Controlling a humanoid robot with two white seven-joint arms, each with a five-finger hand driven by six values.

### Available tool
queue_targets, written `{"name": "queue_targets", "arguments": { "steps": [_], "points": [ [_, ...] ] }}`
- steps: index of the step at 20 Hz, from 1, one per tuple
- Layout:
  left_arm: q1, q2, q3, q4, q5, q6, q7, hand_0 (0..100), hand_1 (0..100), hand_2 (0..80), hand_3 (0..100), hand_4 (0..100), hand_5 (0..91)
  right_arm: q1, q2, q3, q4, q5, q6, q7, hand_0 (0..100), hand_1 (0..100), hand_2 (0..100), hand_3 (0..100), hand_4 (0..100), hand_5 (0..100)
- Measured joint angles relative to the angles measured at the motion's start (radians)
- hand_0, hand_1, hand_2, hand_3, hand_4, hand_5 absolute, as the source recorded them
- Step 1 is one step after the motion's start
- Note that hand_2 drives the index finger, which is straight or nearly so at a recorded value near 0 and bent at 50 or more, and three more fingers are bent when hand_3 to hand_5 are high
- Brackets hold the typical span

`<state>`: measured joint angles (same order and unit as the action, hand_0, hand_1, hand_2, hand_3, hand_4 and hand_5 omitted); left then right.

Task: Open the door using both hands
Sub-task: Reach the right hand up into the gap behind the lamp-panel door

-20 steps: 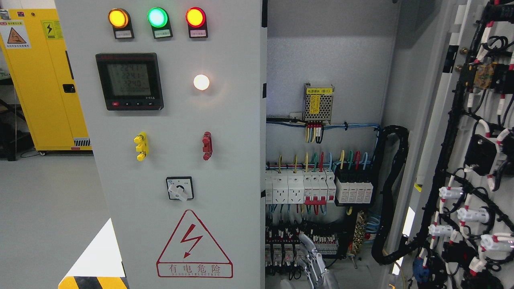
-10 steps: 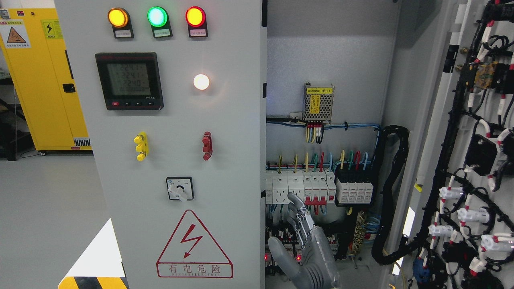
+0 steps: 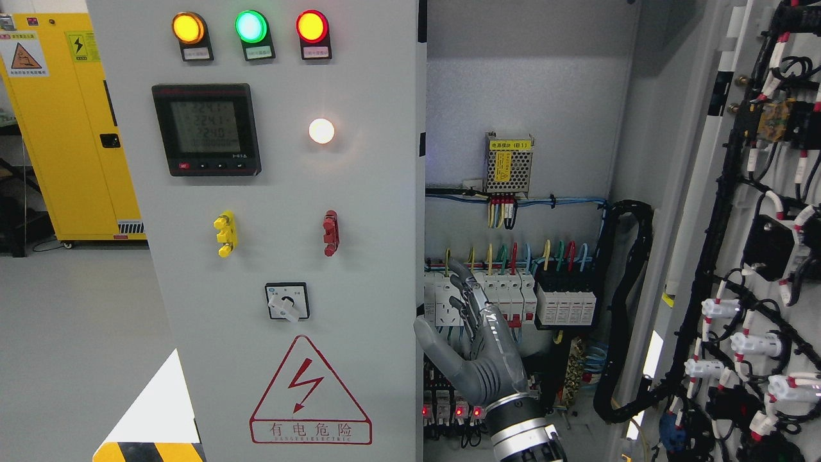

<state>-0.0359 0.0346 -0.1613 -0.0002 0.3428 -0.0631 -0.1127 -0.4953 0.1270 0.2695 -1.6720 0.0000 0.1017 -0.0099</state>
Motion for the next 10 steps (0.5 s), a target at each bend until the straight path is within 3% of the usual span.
{"name": "queue_targets", "arguments": {
  "steps": [6, 10],
  "points": [
    [-0.002, -0.01, 0.0, 0.0, 0.0, 0.0, -0.007, 12, 56, 0.0, 0, 0, 0.0, -0.062, 0.001, -0.01, 0.055, -0.005, 0.031, -0.003, 0, 50, 4, 0, 0, 0],
    [-0.003, -0.018, 0.0, 0.0, -0.001, 0.0, -0.007, 12, 56, 0.0, 0, 0, 0.0, -0.086, 0.001, -0.015, 0.077, -0.076, 0.09, 0.0, 0, 50, 4, 0, 0, 0]
  ]
}}
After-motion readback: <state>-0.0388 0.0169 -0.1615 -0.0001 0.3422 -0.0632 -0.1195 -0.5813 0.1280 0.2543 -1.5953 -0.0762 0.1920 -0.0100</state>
